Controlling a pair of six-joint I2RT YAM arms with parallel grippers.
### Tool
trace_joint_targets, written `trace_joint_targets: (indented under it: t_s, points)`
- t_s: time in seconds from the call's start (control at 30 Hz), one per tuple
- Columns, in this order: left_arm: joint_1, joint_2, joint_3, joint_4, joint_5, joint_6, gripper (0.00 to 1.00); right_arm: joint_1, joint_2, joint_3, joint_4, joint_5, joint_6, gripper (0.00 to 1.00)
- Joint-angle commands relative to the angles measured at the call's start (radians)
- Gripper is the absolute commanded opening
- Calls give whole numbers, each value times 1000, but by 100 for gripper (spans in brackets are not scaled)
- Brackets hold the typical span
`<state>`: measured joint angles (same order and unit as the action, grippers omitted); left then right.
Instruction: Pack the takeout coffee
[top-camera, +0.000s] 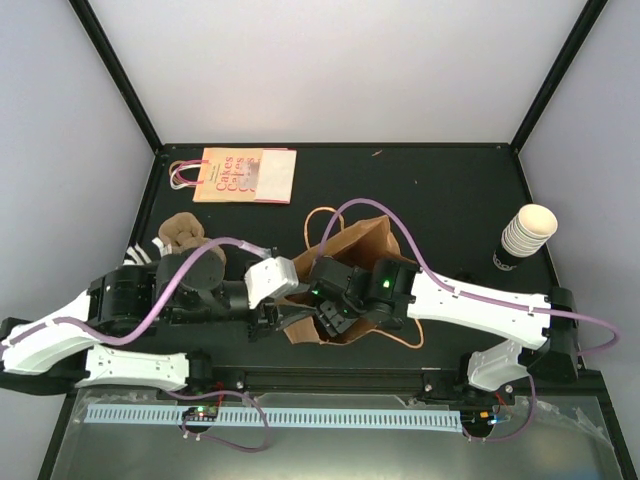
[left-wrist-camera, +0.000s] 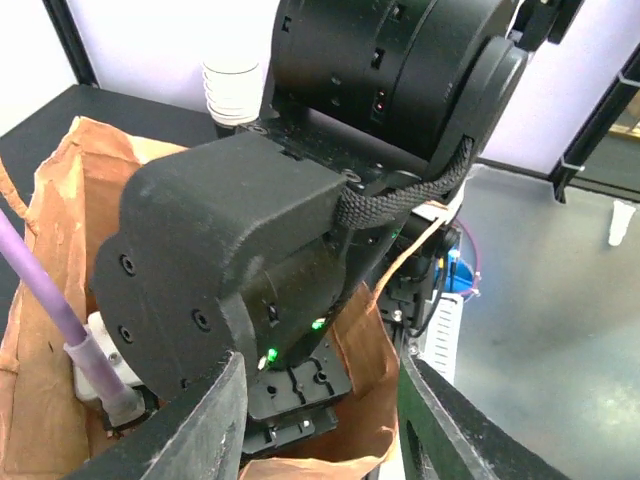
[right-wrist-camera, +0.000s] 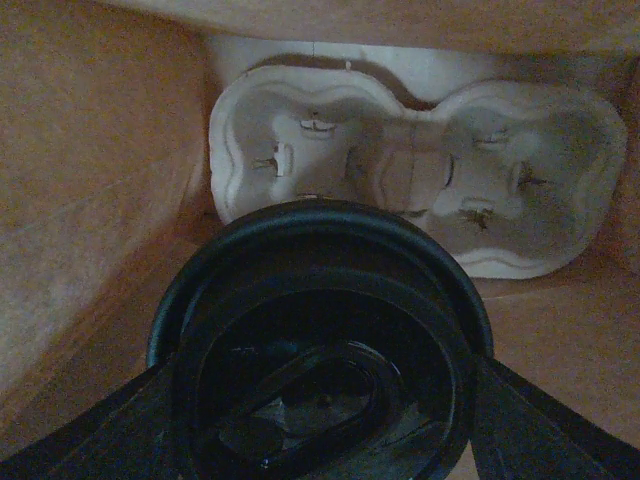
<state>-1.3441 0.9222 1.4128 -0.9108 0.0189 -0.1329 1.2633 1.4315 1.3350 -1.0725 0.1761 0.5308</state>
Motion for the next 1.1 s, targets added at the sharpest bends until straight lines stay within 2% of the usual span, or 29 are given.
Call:
trace_joint_targets:
  t_s: [0.0,0.13,0.27,0.33,0.47,0.8,0.97,1.07]
  points:
    - [-132,14,-50,46,-111,-43,41,-23,14,31,24,-45,-18,54]
    - [-247,21,-118,108,-183,-29,37,-34,14,32,28,-60,-21,54]
    - [-305,74,-100,53,-250,-32,36,-42,15,31,29,-72,-20,54]
    - [-308,85,-72,11,-267,-48,36,-44,15,28,30,-72,-21,54]
    - [-309,75,-113,46,-281,-48,47,-53,19,30,29,-73,-23,54]
    - [-322,236,6,-152,-320,-102,49,-69,24,30,23,-86,-31,55]
    - [-322,263,6,-175,-356,-117,51,-69,28,36,21,-89,-36,55]
    - [-321,284,10,-194,-374,-126,48,-68,32,37,17,-90,-41,55]
